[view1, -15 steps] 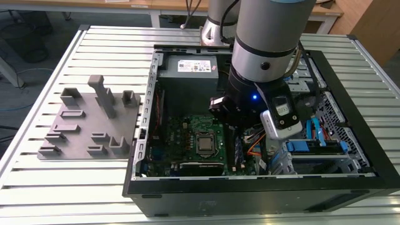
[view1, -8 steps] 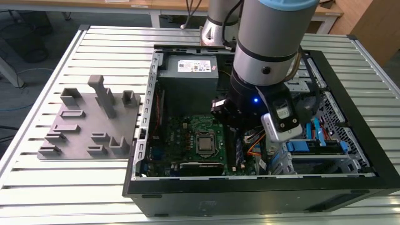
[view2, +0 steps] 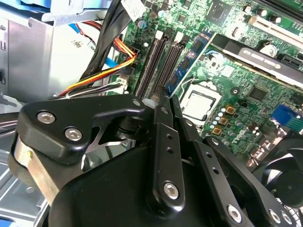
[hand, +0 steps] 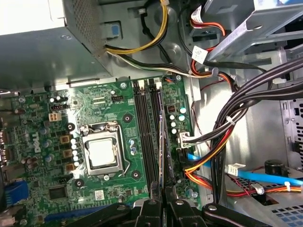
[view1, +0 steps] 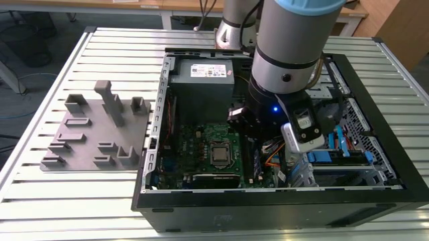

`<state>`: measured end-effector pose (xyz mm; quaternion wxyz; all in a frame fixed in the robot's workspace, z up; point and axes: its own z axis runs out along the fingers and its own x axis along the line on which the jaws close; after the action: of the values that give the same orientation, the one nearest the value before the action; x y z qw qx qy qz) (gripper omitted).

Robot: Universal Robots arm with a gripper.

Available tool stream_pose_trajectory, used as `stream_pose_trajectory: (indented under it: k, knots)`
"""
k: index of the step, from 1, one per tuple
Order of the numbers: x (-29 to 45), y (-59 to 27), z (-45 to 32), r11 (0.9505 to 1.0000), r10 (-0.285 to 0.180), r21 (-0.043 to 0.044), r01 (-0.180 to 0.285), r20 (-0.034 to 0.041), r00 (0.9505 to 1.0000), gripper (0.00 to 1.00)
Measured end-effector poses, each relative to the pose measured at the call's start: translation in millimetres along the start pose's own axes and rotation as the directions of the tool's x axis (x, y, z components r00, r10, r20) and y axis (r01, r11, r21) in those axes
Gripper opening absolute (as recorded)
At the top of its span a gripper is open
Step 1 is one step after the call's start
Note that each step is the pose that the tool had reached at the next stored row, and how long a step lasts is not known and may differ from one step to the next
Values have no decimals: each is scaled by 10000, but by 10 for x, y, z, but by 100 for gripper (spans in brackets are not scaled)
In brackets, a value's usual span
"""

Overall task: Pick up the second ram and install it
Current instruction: 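Insert the second ram into the second slot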

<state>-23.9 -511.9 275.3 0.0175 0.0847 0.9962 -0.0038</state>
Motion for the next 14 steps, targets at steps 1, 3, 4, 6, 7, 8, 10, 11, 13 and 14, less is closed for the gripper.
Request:
stream_pose_trajectory:
  k: [1,3,4,6,7,8,10,11,13,14]
  knots:
    - [-1,1,6,10000,4,-1,-4,0,10000,14]
    - [-6,5,16,10000,10,1,-10,0,10000,14]
    - [-9,8,21,10000,15,2,-15,0,10000,14]
    - [-16,15,35,10000,26,0,-26,1,10000,14]
    - [-19,20,41,10000,29,1,-29,0,10000,14]
    - [-22,26,48,10000,32,-1,-32,0,10000,14]
    - [-27,36,60,10000,39,-1,-39,0,10000,14]
    - [-29,41,66,10000,43,-1,-43,0,10000,14]
    - [-34,50,78,10000,50,1,-50,0,10000,14]
    - [-36,53,83,10000,54,2,-54,0,10000,14]
